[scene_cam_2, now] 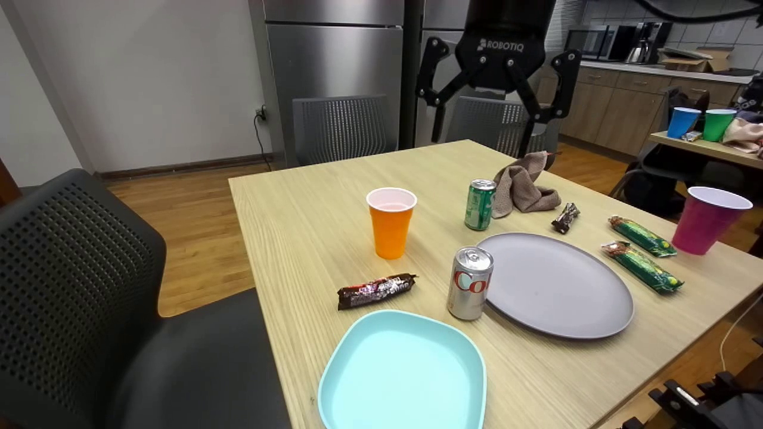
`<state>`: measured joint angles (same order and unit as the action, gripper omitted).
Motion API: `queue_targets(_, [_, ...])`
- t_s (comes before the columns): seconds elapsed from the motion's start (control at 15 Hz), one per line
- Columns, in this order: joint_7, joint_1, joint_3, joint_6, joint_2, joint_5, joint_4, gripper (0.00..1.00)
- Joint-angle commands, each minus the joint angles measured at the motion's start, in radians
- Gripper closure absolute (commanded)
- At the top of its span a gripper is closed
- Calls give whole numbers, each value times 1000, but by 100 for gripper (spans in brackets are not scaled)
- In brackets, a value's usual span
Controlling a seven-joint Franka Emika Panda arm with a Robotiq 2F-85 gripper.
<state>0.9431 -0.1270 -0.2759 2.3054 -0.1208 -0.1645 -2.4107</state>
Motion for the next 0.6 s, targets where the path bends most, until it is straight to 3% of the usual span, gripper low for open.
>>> queue_targets(0.0, [2, -19, 19, -1, 6, 3, 5, 0])
queue_targets(0.53, [10, -20, 18, 1, 20, 3, 16, 0])
